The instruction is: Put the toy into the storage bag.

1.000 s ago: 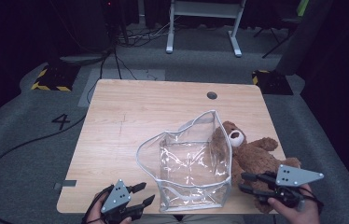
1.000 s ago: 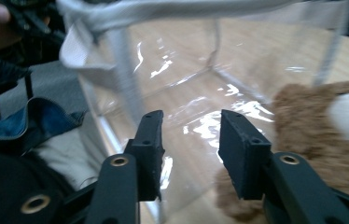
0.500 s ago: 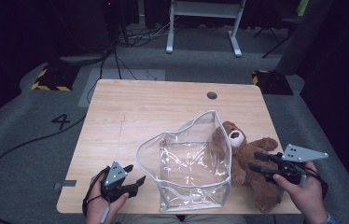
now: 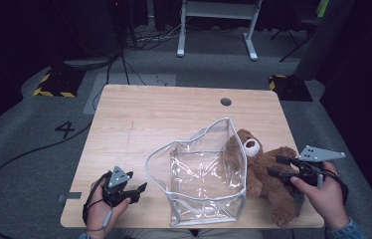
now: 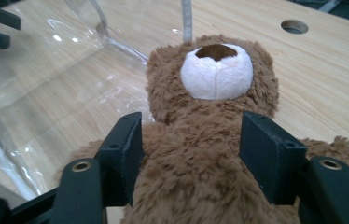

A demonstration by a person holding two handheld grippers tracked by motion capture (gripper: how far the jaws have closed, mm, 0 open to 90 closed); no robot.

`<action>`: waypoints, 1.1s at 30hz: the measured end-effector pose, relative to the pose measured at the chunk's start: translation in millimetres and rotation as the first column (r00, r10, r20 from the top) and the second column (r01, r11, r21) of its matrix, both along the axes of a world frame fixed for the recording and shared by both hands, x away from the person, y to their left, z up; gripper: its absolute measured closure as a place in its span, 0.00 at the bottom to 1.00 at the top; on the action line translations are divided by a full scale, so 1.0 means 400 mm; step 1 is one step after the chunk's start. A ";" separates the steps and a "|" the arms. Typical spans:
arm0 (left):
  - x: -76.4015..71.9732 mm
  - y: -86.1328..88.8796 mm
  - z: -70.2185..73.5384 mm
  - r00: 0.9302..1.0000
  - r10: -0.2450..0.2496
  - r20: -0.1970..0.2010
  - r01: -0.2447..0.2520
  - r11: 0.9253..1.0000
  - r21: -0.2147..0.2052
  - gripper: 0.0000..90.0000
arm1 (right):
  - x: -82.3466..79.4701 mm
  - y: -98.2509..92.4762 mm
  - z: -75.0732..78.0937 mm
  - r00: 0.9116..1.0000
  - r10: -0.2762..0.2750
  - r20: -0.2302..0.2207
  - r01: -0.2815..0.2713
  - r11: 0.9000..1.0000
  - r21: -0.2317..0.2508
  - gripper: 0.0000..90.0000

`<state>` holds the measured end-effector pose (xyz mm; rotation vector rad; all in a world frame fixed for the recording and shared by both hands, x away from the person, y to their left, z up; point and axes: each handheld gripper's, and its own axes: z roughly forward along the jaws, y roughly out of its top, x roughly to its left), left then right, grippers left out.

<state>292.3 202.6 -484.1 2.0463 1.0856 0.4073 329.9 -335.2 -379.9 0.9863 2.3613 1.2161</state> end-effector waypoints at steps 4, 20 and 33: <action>-0.002 0.015 -0.027 0.999 0.027 -0.040 -0.026 0.999 0.019 0.37 | 0.039 0.011 -0.006 0.999 -0.014 -0.031 0.013 0.999 -0.033 0.42; -0.005 0.040 -0.046 0.996 0.073 -0.046 -0.070 0.996 0.059 0.33 | 0.138 0.075 -0.042 0.984 -0.016 -0.179 -0.017 0.984 -0.177 0.31; 0.000 0.035 -0.047 0.996 0.073 -0.046 -0.071 0.996 0.060 0.31 | 0.180 0.097 -0.108 0.967 -0.034 -0.251 -0.037 0.961 -0.275 0.23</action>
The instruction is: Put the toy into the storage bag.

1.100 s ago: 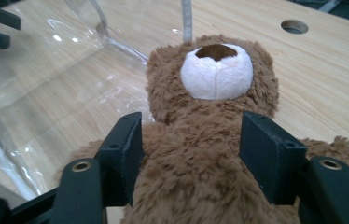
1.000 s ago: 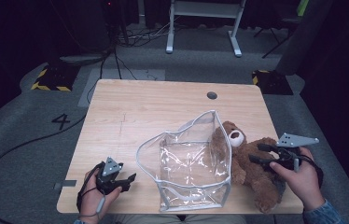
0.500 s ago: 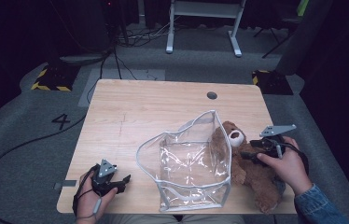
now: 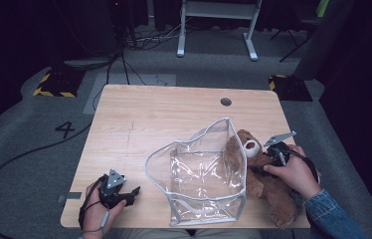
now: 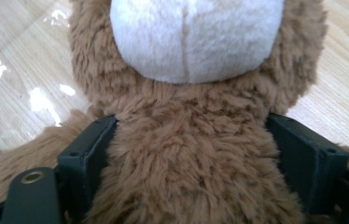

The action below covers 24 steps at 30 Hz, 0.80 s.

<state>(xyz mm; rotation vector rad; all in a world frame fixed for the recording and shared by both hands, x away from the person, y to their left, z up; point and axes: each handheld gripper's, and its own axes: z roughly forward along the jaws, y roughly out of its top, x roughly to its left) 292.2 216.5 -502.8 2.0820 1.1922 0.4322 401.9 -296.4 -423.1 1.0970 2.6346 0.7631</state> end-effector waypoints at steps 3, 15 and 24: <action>0.000 -0.001 0.000 1.000 0.000 0.000 0.000 1.000 0.000 0.31 | -0.002 0.002 -0.004 1.000 0.009 -0.007 -0.010 1.000 -0.014 0.23; 0.000 0.000 0.000 1.000 -0.002 -0.001 0.002 1.000 -0.002 0.30 | 0.022 0.030 -0.027 0.995 -0.003 -0.098 -0.008 0.994 -0.107 0.25; 0.000 0.000 0.000 1.000 -0.005 -0.001 0.005 1.000 0.001 0.30 | 0.027 0.039 -0.045 0.993 -0.003 -0.117 -0.010 0.993 -0.115 0.32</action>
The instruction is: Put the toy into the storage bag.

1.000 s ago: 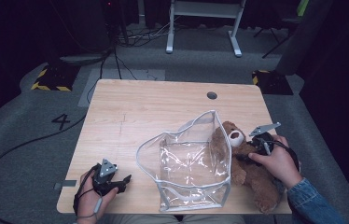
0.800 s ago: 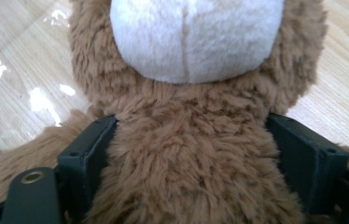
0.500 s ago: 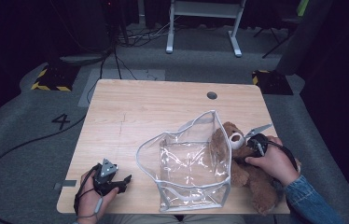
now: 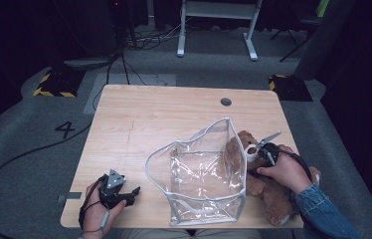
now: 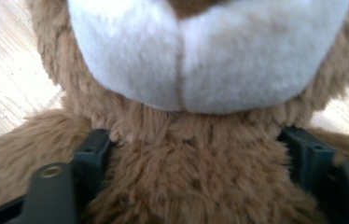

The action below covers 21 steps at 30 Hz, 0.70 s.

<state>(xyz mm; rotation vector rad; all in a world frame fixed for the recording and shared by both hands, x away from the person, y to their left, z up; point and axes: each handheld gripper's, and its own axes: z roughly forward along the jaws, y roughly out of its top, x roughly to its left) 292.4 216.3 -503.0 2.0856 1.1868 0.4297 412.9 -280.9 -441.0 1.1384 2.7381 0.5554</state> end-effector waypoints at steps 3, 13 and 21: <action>0.000 0.000 0.000 1.000 0.004 0.000 -0.004 1.000 -0.001 0.30 | -0.001 -0.002 0.002 1.000 -0.009 -0.002 0.009 1.000 0.004 0.35; 0.000 0.000 0.000 1.000 0.002 0.000 -0.002 1.000 -0.003 0.30 | 0.006 0.009 0.014 0.999 -0.025 -0.039 0.023 0.999 -0.039 0.56; 0.000 0.003 0.001 1.000 0.006 -0.004 -0.006 1.000 -0.007 0.30 | 0.007 -0.006 0.040 0.999 -0.011 -0.040 0.011 1.000 0.008 0.72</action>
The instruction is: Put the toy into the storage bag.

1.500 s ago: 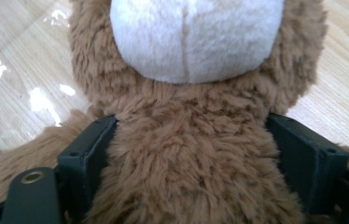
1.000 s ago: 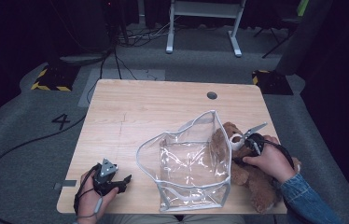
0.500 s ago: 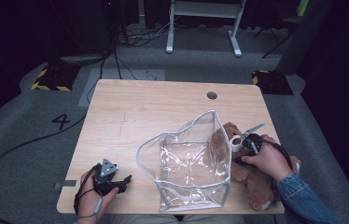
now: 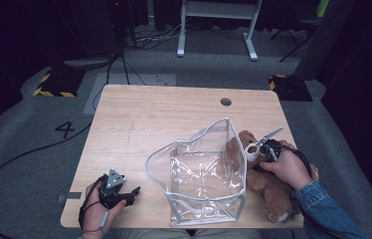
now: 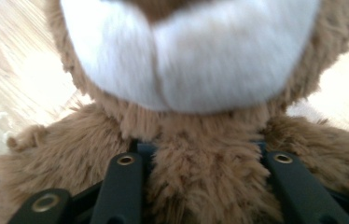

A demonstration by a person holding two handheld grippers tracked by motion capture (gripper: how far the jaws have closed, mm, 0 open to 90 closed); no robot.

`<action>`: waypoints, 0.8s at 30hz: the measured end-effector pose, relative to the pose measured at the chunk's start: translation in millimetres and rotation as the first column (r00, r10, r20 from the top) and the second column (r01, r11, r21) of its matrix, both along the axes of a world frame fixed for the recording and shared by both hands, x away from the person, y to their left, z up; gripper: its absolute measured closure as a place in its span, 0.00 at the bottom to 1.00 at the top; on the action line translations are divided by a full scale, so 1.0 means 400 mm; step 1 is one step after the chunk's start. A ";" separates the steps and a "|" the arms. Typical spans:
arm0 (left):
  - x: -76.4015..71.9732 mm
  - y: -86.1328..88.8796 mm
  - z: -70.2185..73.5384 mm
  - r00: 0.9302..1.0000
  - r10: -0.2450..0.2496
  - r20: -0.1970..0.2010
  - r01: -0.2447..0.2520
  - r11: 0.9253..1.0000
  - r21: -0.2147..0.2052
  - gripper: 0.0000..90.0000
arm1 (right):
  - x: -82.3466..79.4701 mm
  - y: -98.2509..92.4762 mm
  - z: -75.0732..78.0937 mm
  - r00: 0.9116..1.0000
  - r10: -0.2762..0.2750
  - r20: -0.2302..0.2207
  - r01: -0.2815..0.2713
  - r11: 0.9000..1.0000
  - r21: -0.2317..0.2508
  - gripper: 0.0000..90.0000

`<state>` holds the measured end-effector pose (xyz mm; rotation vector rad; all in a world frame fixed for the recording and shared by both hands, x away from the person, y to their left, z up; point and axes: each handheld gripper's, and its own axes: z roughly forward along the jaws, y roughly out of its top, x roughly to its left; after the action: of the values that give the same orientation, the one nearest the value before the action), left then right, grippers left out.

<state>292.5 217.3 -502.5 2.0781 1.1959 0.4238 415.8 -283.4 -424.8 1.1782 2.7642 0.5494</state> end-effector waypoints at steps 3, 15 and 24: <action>0.002 0.001 0.000 1.000 -0.003 0.000 0.003 1.000 -0.004 0.30 | -0.012 -0.026 0.011 0.999 -0.015 0.038 0.012 0.997 0.073 0.75; 0.004 -0.009 0.001 1.000 -0.011 0.000 0.011 0.999 -0.037 0.36 | -0.090 -0.105 0.092 0.955 -0.081 0.285 -0.014 0.949 0.316 0.74; 0.001 -0.049 0.015 0.997 -0.070 0.035 0.073 0.995 -0.074 0.36 | -0.123 -0.137 0.159 0.891 -0.117 0.438 -0.098 0.893 0.438 0.74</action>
<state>292.9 197.6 -496.6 2.0349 1.0987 0.3717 366.4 -338.4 -361.1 0.9598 2.2825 1.3343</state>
